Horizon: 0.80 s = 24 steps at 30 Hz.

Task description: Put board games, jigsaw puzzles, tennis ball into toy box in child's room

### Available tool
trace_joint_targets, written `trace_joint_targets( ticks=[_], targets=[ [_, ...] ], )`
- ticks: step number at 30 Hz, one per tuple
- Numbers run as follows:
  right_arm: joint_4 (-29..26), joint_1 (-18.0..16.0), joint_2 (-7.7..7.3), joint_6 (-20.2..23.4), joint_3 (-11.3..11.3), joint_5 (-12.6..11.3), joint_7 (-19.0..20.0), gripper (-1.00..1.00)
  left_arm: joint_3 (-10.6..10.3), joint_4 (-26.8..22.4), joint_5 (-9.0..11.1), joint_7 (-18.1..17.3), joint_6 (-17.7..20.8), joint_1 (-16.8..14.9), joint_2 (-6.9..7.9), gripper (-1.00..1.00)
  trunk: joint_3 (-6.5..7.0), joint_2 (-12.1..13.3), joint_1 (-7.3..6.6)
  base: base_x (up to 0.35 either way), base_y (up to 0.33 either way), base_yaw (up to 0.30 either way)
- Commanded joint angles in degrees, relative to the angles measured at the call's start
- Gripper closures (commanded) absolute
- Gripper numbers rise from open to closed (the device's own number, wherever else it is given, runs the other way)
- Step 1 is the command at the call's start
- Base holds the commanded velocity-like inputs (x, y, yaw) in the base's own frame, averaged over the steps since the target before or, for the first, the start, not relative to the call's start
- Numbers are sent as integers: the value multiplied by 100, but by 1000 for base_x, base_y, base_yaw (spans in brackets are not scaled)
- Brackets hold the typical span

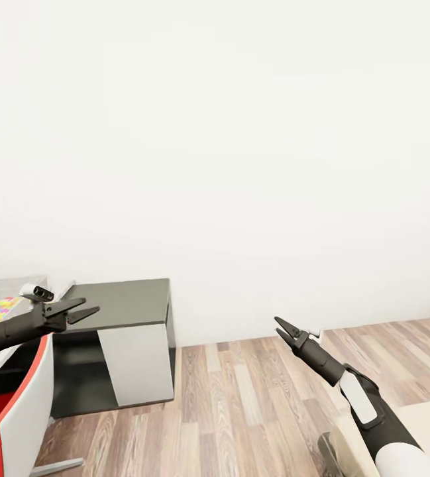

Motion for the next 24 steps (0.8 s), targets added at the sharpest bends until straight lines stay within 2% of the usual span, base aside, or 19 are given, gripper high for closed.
trace_joint_targets(
  ticks=[1, 10, 12, 15, 18, 20, 23, 24],
  targets=[
    [5, -3, 1, 42, -1, -35, 6, -100, 0, -2, -3, -22, 61, 1, 3, -100, -3, -4, 1, -74, -43, -278],
    [-3, -3, 9, 35, 48, -9, -36, -100, -9, 9, -66, -22, 50, 1, -25, -100, -3, -4, 1, -14, -8, -83],
    [-2, -3, 14, 35, 59, -8, -209, -100, -33, 40, -94, -22, 38, 1, -28, -100, -3, -4, 1, -1, -1, -7],
    [-1, -3, 19, 49, 59, -7, -808, -100, -173, 65, -252, 20, 28, -1, -38, -100, -3, -4, 1, -1, 0, -3],
    [1, -3, 56, 50, 64, -4, -1369, -100, -305, 84, -431, 416, 18, -13, -74, -100, -3, -4, 1, 0, 0, -1],
    [100, -3, 95, 32, 70, -1, -1943, -100, -365, 126, -535, 917, 7, -25, -158, -100, -3, -4, 1, 0, 0, 0],
    [305, -1, 114, 36, 104, 1, -2464, -100, -398, 233, -585, 1472, -3, -30, -254, -100, -3, -4, 1, 0, 0, 0],
    [366, 1, 122, 42, 152, 1, -2680, -100, -410, 325, -602, 1761, -15, -32, -329, -100, -3, -4, 1, 0, 0, 0]
  ],
)
